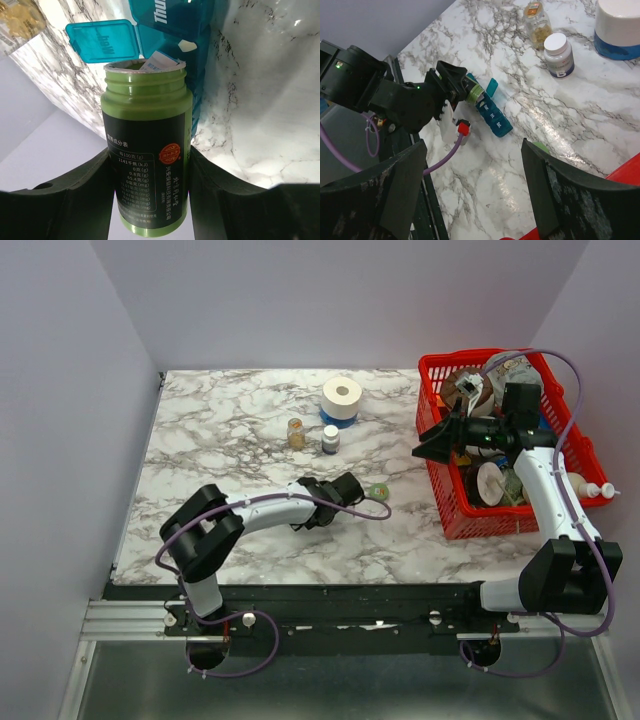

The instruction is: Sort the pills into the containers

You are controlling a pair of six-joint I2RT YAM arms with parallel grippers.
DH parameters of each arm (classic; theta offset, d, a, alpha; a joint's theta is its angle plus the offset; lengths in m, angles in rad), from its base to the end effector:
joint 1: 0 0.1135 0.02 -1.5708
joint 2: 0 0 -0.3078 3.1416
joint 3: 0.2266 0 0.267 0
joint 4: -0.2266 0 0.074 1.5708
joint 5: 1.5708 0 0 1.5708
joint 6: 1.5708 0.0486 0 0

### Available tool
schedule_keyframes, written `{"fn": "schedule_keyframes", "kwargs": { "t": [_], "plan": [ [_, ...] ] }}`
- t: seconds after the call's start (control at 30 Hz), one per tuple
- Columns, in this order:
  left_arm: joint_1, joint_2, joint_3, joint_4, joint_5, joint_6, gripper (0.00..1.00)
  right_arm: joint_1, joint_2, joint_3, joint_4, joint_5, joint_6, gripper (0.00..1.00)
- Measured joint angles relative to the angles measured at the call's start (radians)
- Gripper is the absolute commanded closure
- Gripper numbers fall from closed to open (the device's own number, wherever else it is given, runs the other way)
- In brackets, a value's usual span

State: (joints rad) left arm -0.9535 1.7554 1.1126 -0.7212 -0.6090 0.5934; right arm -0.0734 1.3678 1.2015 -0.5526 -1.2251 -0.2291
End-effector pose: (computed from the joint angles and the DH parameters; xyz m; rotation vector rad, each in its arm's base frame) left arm 0.2218 -0.2645 0.1967 1.8406 2.0124 0.7921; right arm 0.2951 0.0241 0.3715 -0.7412 1.8213 1.1734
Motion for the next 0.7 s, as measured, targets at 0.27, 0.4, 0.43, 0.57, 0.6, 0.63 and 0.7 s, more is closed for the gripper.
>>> {"fn": "schedule_keyframes", "kwargs": {
  "t": [0.27,0.4,0.43,0.57,0.6,0.63,0.7],
  "plan": [
    [0.017,-0.037,-0.019,0.023,0.044,-0.025,1.0,0.0,0.0,0.0,0.0,-0.001,0.0,0.14],
    [0.023,-0.09,-0.051,0.055,0.069,-0.044,1.0,0.0,0.0,0.0,0.0,-0.001,0.0,0.14],
    [0.026,-0.109,-0.064,0.066,0.075,-0.048,1.0,0.0,0.0,0.0,-0.001,-0.001,0.0,0.14],
    [0.036,-0.188,-0.123,0.115,0.106,-0.071,1.0,0.0,0.0,0.0,-0.001,-0.003,-0.001,0.14],
    [0.039,-0.212,-0.143,0.135,0.116,-0.079,1.0,0.0,0.0,0.0,-0.002,-0.004,-0.002,0.14],
    [0.045,-0.239,-0.163,0.151,0.127,-0.089,1.0,0.0,0.0,0.0,-0.003,-0.005,-0.004,0.14],
    [0.057,-0.286,-0.2,0.187,0.148,-0.108,1.0,0.0,0.0,0.0,-0.004,-0.008,-0.007,0.14]
  ]
}}
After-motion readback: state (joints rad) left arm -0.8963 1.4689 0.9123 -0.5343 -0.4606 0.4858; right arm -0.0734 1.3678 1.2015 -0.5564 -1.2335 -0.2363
